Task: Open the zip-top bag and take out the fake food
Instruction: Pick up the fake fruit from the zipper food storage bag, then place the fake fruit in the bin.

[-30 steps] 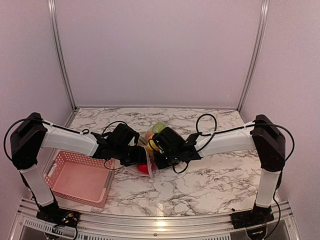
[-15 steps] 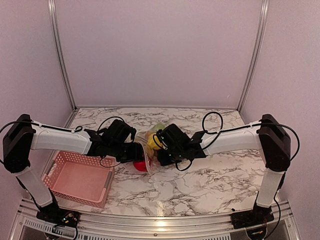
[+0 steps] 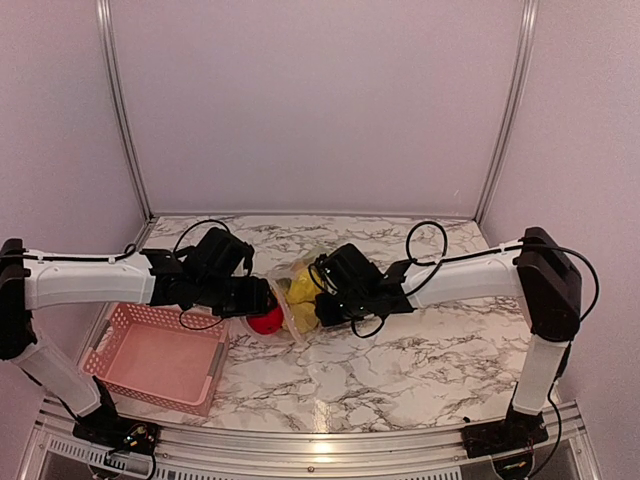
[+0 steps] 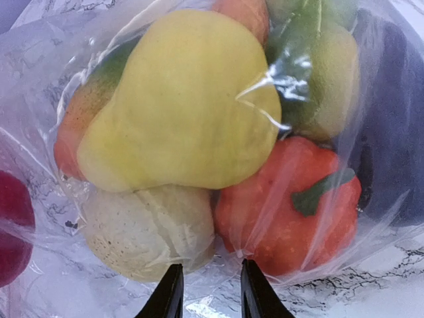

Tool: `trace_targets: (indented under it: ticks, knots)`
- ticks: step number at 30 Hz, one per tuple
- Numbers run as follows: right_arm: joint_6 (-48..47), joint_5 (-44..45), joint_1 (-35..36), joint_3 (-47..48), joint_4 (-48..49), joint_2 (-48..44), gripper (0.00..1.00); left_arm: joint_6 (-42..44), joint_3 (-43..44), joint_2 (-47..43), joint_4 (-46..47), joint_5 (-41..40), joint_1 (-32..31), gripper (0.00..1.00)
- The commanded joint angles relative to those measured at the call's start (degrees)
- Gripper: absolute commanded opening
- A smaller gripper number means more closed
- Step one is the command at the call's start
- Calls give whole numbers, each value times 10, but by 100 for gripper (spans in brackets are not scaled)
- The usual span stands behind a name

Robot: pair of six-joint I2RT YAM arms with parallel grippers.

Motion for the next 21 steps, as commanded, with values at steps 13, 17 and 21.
trace_targets:
  ticks: [13, 17, 21]
  knots:
    - [-9, 4, -6, 2, 11, 0, 29, -25, -13, -149, -156, -124, 11, 38]
    - [-13, -3, -6, 2, 18, -1, 29, -63, -46, -212, -188, -160, 15, 38]
    - [-21, -14, -6, 15, 15, 0, 29, -118, -90, -283, -231, -203, 17, 38]
